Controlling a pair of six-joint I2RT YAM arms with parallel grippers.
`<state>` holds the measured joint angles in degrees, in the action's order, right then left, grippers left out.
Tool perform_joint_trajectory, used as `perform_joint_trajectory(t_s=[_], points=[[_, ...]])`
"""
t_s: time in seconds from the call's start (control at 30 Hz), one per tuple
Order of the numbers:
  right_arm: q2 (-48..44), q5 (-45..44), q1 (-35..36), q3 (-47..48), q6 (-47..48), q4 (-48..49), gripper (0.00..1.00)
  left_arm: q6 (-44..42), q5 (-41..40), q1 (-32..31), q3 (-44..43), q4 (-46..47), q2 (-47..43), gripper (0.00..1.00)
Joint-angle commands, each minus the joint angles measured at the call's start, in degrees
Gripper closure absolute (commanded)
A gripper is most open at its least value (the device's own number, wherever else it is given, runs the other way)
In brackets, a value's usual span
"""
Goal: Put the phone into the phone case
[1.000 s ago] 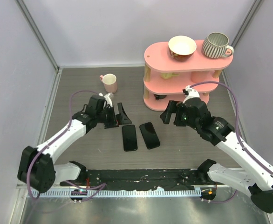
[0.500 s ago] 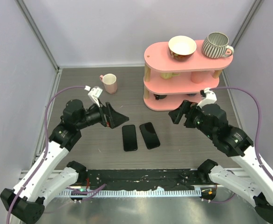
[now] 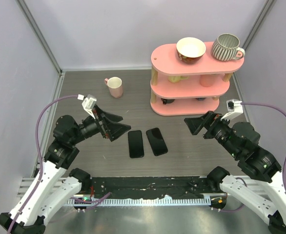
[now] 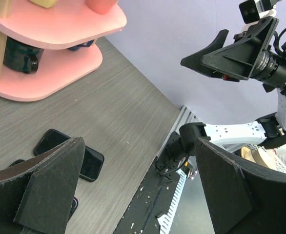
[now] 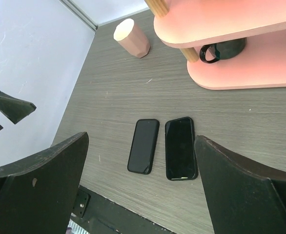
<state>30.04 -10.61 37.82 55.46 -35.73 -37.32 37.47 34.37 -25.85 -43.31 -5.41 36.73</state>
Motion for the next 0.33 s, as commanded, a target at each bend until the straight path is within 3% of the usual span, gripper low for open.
perform_joint_trajectory(t_s=[0.0,0.3], points=[[-1.13,-0.29,0.15,0.70,0.48,3.48,0.04,0.76,0.79,0.09,0.16,3.74,-0.70,0.00],[-1.56,-0.55,0.15,0.35,0.83,3.92,0.04,0.23,-0.53,0.09,-0.02,2.51,-1.49,0.00]])
